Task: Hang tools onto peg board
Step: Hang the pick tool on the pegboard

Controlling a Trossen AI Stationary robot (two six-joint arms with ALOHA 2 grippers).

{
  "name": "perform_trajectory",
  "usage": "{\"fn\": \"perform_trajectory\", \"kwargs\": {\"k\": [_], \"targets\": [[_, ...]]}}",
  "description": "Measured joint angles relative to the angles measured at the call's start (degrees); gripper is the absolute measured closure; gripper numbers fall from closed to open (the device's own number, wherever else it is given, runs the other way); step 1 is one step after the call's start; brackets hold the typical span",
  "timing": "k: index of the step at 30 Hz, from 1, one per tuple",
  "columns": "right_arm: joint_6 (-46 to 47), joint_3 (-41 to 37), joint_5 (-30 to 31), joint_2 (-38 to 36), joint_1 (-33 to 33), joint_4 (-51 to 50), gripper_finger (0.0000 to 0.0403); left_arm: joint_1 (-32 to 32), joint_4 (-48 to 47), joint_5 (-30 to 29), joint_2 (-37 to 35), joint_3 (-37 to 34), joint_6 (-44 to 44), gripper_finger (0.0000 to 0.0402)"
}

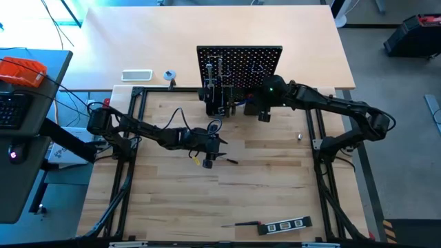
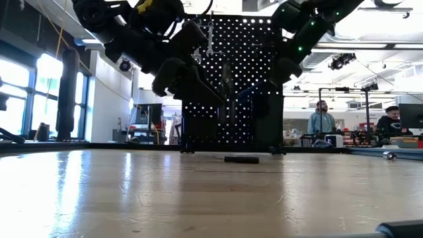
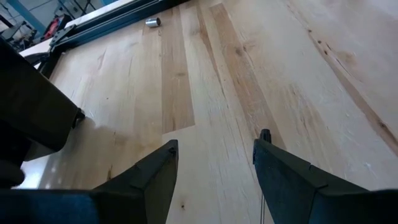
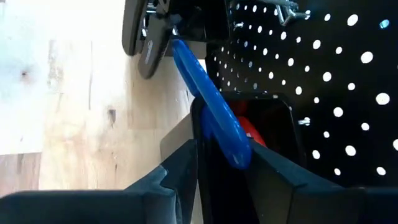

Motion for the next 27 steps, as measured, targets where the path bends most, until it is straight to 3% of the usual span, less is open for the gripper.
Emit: {"fn": "perform_trajectory", "kwargs": {"k": [17,27], "targets": [[1.77,0.0,-3.64,1.45,0.0,2.83,0.0285,0.0,0.81,-0.02,0.0,0.0,-0.09,0.0202],[3.17,0.0,-4.76,2.71,-0.02,3.42,0.0357,0.0,0.7,-0.02,0.0,0.0,-0.42,0.0202]]}}
